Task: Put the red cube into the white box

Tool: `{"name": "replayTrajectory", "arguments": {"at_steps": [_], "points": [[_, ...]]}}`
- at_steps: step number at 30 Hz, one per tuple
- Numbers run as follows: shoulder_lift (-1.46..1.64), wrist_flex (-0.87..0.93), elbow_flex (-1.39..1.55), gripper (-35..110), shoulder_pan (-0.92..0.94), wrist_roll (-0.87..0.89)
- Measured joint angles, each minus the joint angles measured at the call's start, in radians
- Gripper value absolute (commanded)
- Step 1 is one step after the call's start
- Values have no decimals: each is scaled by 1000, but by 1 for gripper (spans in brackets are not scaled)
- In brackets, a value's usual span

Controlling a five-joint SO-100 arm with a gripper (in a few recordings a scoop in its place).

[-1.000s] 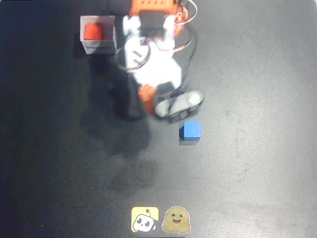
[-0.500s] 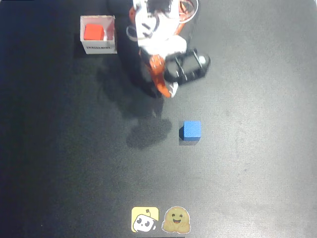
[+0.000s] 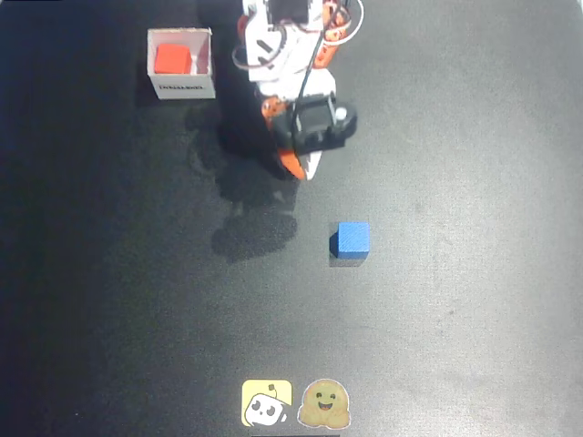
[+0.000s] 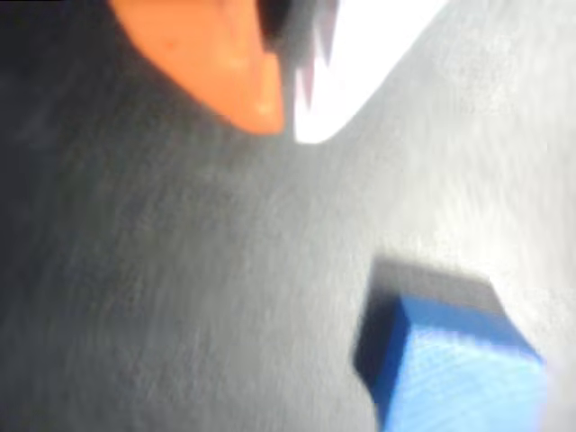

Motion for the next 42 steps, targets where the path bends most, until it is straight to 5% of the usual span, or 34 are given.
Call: {"name": "replayTrajectory", "arguments": {"at_steps": [18, 42], "points": [[69, 319, 0, 0, 8, 3], [67, 351, 0, 0, 15, 133]]}}
